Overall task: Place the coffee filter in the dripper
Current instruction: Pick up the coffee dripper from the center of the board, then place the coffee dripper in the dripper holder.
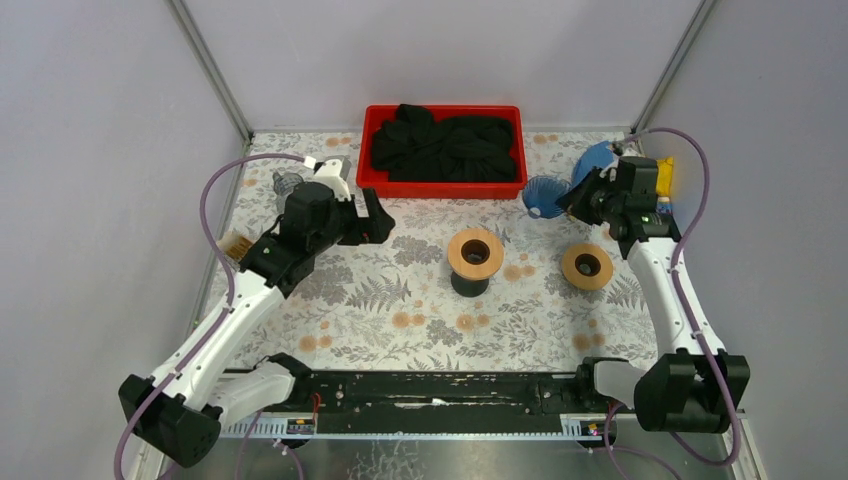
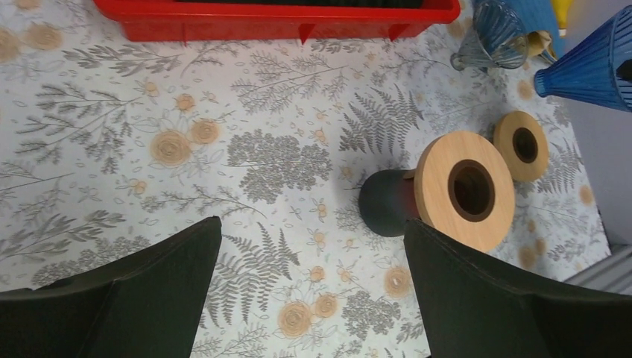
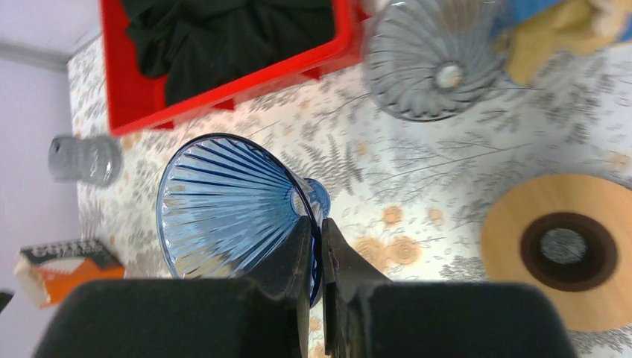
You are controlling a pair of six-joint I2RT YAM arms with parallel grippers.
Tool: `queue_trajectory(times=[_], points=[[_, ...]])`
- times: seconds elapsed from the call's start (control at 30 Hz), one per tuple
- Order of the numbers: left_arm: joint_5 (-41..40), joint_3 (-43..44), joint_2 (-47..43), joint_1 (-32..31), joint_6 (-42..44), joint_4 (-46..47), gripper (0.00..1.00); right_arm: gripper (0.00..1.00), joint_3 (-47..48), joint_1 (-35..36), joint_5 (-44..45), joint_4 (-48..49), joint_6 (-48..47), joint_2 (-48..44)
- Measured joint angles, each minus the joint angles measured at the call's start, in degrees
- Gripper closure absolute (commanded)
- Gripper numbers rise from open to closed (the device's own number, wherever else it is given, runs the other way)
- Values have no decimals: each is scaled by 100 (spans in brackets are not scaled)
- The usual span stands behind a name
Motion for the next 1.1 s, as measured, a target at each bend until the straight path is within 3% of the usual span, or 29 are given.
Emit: queue_trajectory(times=[0.53,1.1], points=[[531,354,518,-411,-723,50,0,100,1025,1478,-603,-1014,-380,0],[658,496,704,-662,-1029,378,0,100,1097,2551,-542,-1364,-658,299]])
